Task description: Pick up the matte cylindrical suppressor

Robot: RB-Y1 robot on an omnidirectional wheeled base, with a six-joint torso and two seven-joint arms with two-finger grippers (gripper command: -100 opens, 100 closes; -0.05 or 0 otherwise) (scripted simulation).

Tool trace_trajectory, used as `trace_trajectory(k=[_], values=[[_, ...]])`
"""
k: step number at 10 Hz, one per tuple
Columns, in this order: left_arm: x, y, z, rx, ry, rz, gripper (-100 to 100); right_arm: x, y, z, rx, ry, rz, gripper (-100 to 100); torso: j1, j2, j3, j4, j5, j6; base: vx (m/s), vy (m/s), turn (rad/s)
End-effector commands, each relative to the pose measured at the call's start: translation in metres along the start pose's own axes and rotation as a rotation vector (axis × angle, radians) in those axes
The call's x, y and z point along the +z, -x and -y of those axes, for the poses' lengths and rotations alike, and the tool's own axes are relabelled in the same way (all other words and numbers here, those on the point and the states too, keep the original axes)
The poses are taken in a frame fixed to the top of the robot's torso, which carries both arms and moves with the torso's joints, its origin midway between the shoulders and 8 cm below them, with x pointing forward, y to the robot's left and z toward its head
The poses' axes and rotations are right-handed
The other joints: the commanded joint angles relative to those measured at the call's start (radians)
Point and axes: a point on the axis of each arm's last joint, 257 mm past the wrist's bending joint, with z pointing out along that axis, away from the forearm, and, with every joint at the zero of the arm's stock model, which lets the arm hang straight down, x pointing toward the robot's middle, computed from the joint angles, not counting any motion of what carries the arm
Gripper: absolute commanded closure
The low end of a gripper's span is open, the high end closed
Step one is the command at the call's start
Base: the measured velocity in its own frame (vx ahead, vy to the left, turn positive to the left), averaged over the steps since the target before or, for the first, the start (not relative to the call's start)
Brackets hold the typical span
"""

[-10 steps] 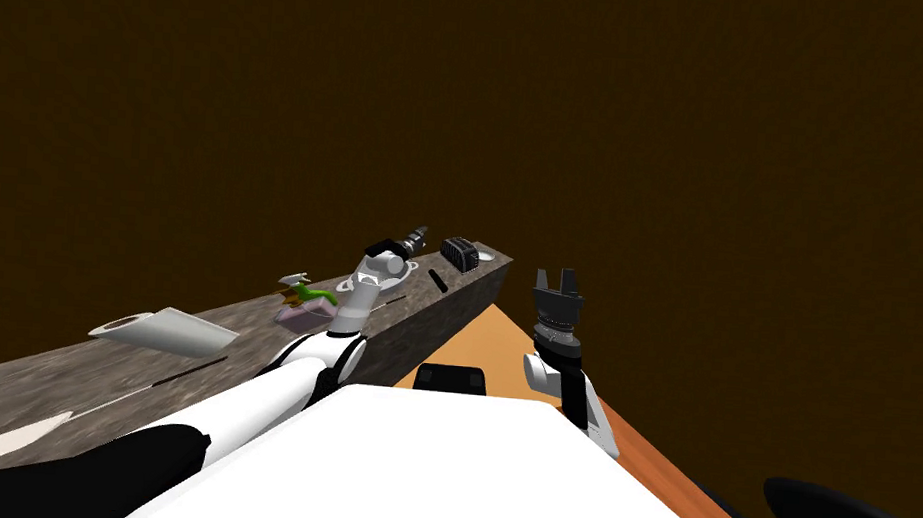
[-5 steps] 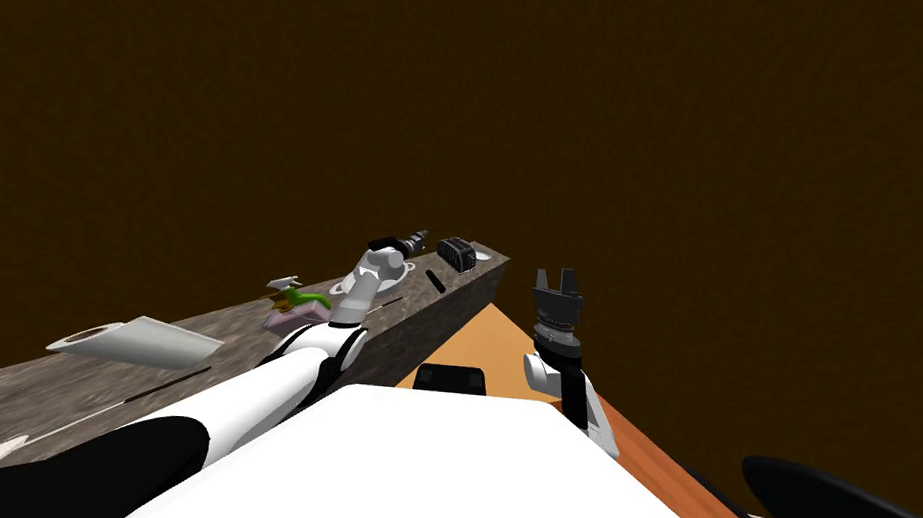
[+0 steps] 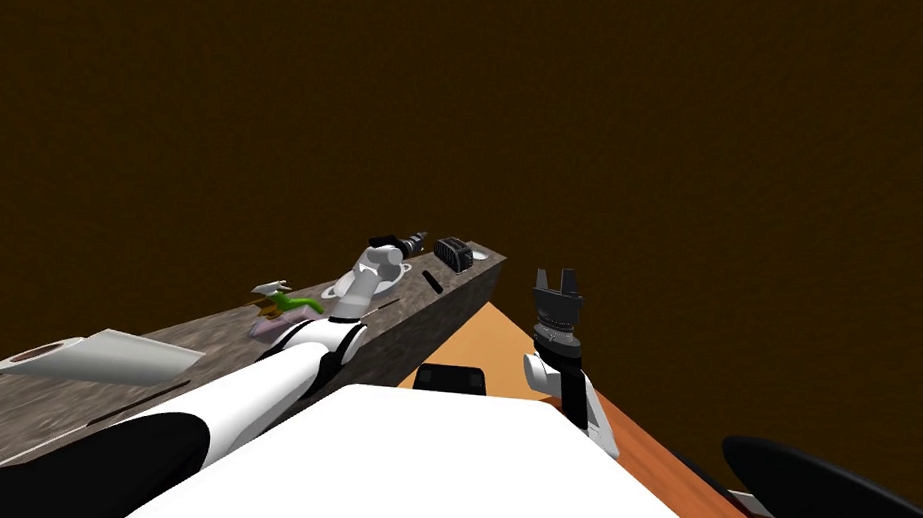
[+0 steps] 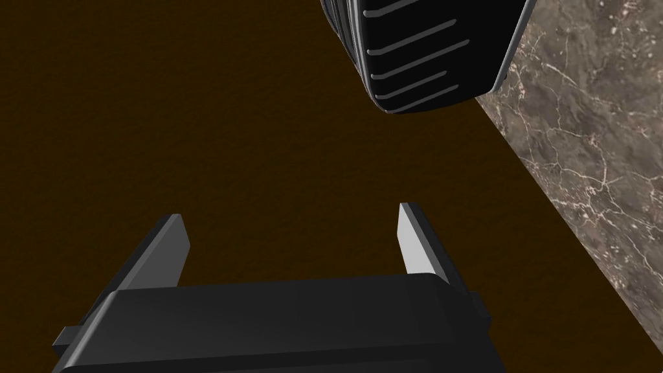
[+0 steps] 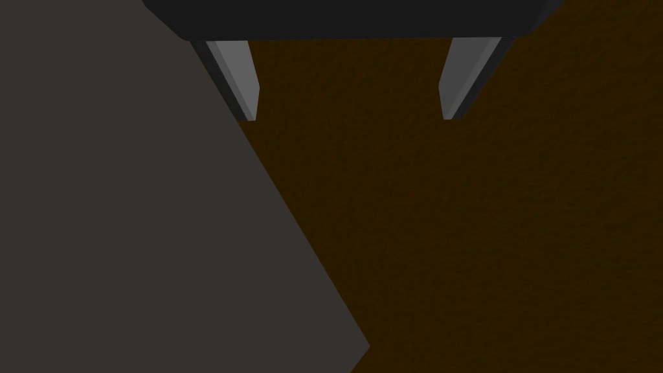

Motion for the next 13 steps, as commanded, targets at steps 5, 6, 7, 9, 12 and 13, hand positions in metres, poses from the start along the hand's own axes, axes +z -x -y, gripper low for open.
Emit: trace_trajectory(k=[5,6,7,9,12,13], values=[[0.001,0.001,0.000,0.000,0.001,0.000,-100,0.000,0.000,0.000,0.000,0.000,0.000,0,-0.002,0.000,0.000,0.000,0.000,0.000,0.000,0.004,0.003],[0.001,0.001,0.000,0.000,0.001,0.000,-100,0.000,0.000,0.000,0.000,0.000,0.000,0,-0.002,0.000,0.000,0.000,0.000,0.000,-0.008,0.031,0.088],[-0.001,0.000,-0.007,0.007,0.025,-0.011,-100,0.000,0.000,0.000,0.000,0.000,0.000,0,0.000,0.001,0.000,0.000,0.000,0.000,0.003,0.009,-0.032],[-0.002,-0.003,-0.014,0.016,0.049,-0.023,-100,0.000,0.000,0.000,0.000,0.000,0.000,0,-0.002,0.000,0.000,0.000,0.000,0.000,0.008,-0.009,-0.078],[-0.004,-0.010,-0.027,0.035,0.092,-0.050,-100,0.000,0.000,0.000,0.000,0.000,0.000,0,-0.002,0.000,0.000,0.000,0.000,0.000,0.007,0.002,-0.067],[-0.005,-0.013,-0.031,0.041,0.106,-0.060,-100,0.000,0.000,0.000,0.000,0.000,0.000,0,-0.002,0.000,0.000,0.000,0.000,0.000,0.005,-0.002,-0.049]])
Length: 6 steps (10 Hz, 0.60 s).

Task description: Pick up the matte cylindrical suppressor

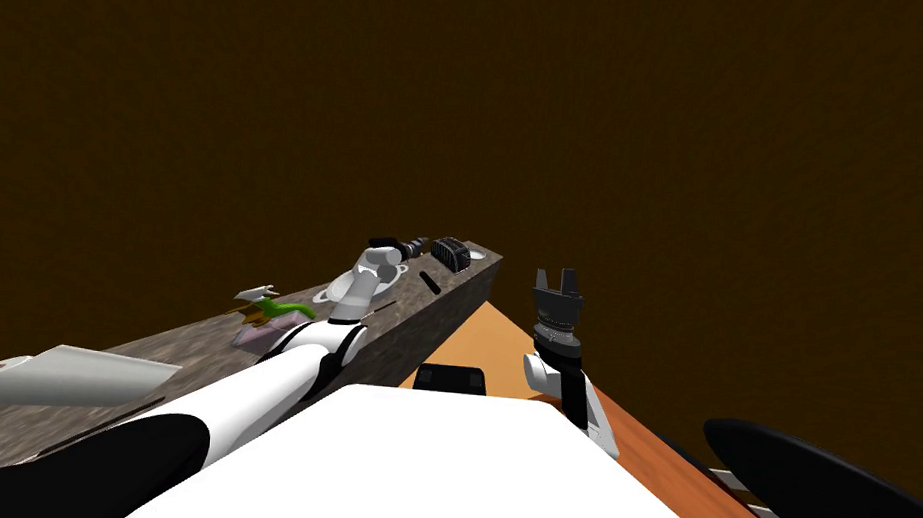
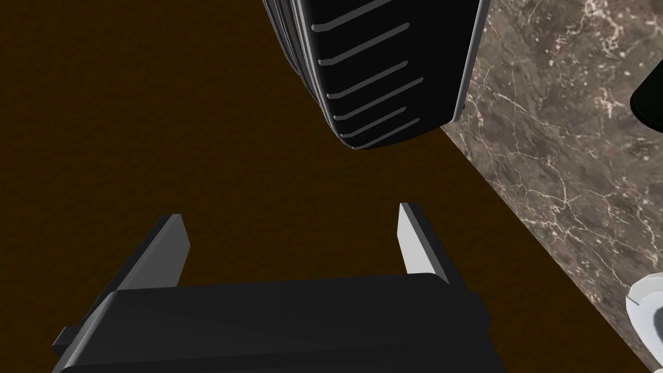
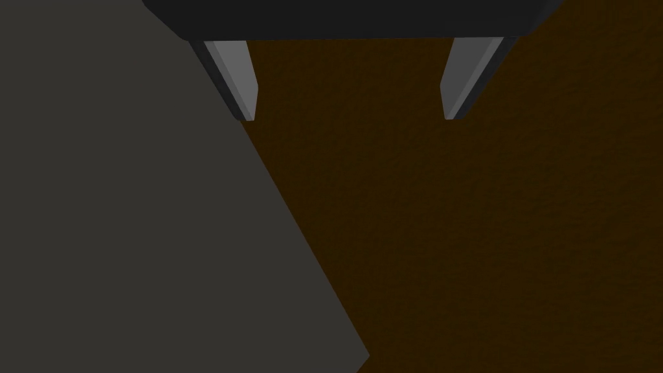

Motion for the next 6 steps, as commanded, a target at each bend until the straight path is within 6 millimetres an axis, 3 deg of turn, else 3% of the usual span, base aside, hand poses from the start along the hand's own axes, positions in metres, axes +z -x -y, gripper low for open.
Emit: trace_trajectory(k=[1,6], values=[[-0.0007,-0.0048,-0.0063,0.012,0.025,-0.018,-100,0.0000,0.0000,0.0000,0.000,0.000,0.000,0,0.000,0.000,0.000,0.000,0.000,0.000,0.007,0.007,-0.063],[-0.0007,-0.0048,-0.0063,0.012,0.025,-0.018,-100,0.0000,0.0000,0.0000,0.000,0.000,0.000,0,0.000,0.000,0.000,0.000,0.000,0.000,0.000,0.002,0.001]])
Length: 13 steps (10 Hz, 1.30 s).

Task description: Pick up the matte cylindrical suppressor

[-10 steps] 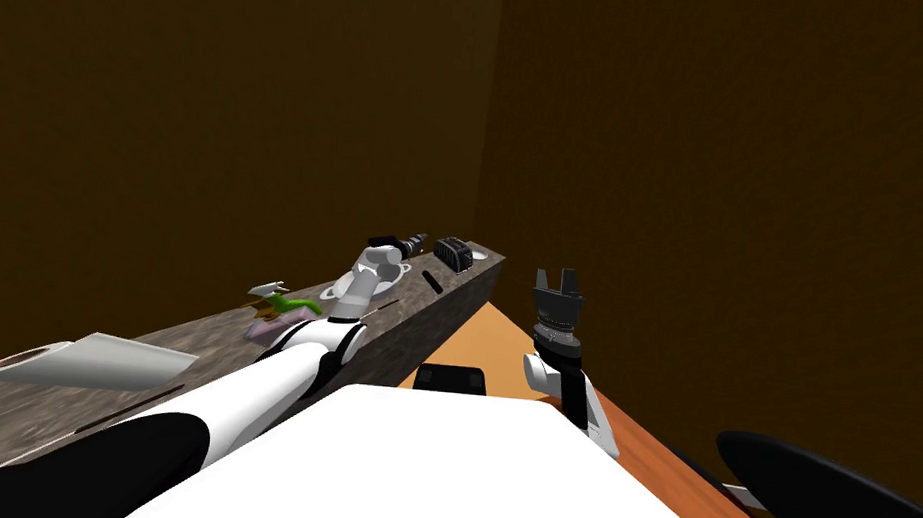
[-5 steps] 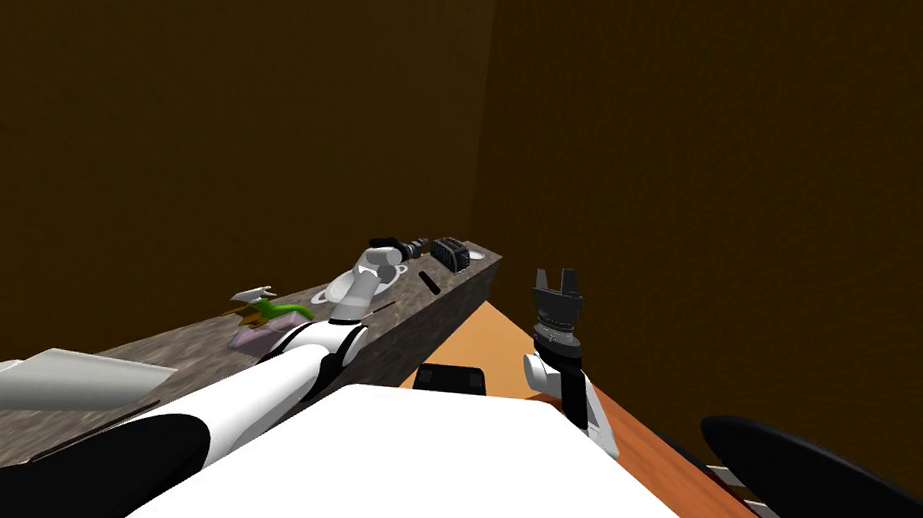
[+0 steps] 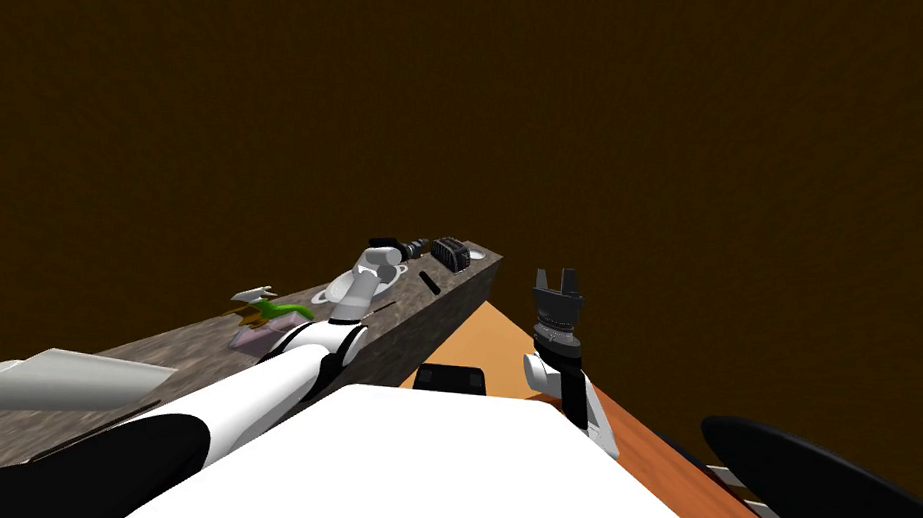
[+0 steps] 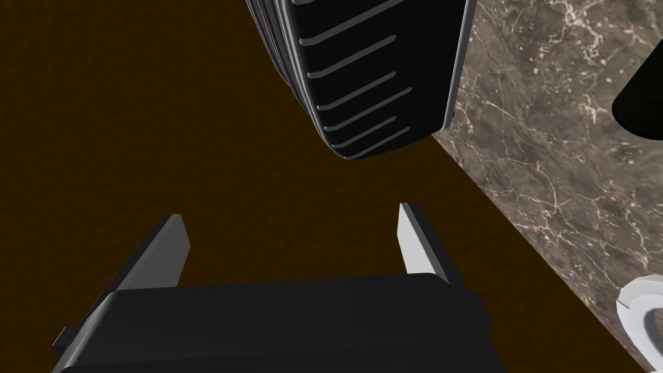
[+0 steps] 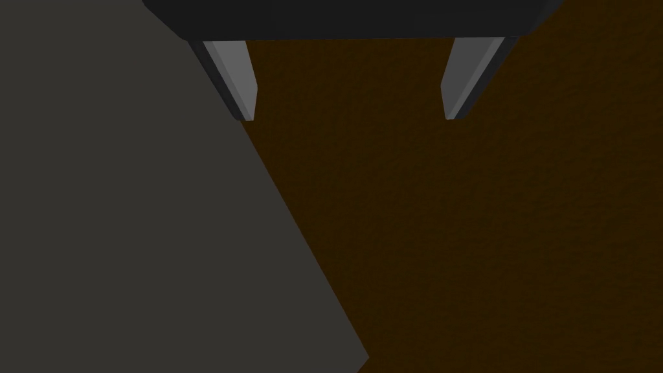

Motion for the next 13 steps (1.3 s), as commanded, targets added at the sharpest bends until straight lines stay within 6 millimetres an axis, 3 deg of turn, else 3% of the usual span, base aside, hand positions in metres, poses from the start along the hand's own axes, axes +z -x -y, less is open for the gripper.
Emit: trace_trajectory(k=[1,4,11,13], values=[[0.000,0.000,0.000,0.000,0.000,0.000,-100,0.000,0.000,0.000,0.000,0.000,0.000,0,0.000,0.000,0.000,0.000,0.000,0.000,0.000,0.000,0.000],[0.000,0.000,0.000,0.000,0.000,0.000,-100,0.000,0.000,0.000,0.000,0.000,0.000,0,0.000,0.000,0.000,0.000,0.000,0.000,0.001,-0.004,-0.011],[-0.001,-0.021,-0.039,0.042,0.119,-0.080,-100,0.000,0.000,0.000,0.000,0.000,0.000,0,-0.001,0.000,0.000,0.000,0.000,0.000,0.006,-0.002,-0.051],[-0.001,-0.021,-0.039,0.042,0.119,-0.080,-100,0.000,0.000,0.000,0.000,0.000,0.000,0,0.000,0.000,0.000,0.000,0.000,0.000,0.004,0.011,-0.033]])
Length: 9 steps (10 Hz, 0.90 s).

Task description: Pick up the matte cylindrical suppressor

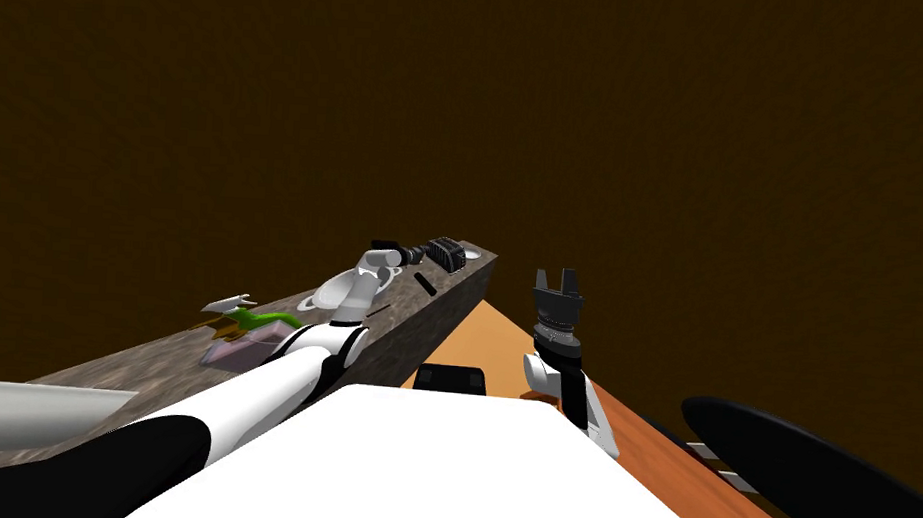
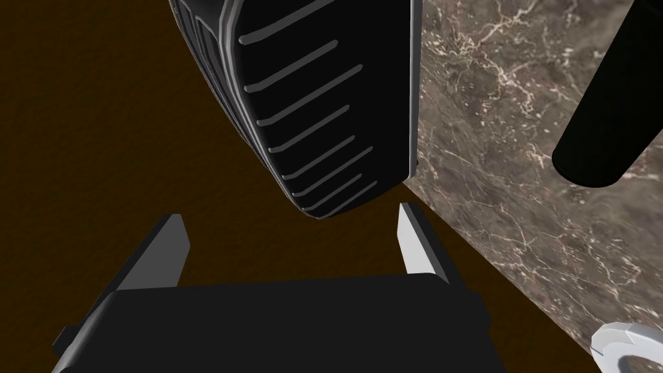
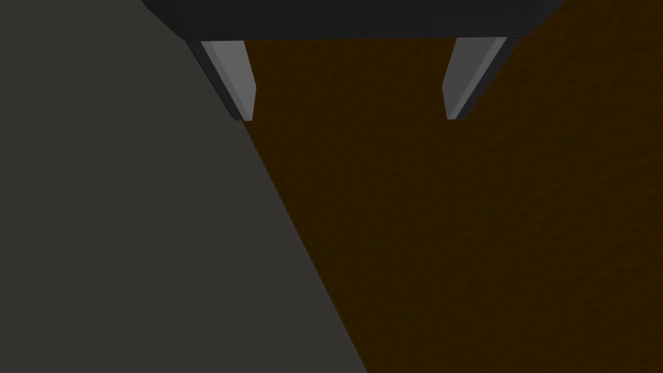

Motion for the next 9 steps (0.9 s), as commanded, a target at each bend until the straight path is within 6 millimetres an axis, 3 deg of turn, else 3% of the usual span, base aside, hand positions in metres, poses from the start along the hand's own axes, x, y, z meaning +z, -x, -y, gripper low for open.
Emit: trace_trajectory(k=[1,9], values=[[0.0000,-0.0001,-0.0002,0.000,0.001,0.000,-100,0.0000,0.0000,0.0000,0.000,0.000,0.000,0,0.000,0.000,0.000,0.000,0.000,0.000,-0.003,0.010,0.019],[0.0006,-0.0039,-0.0049,0.005,0.015,-0.012,-100,0.0000,0.0000,0.0000,0.000,0.000,0.000,0,0.001,0.001,0.000,0.000,0.000,0.000,0.000,0.005,0.000]])
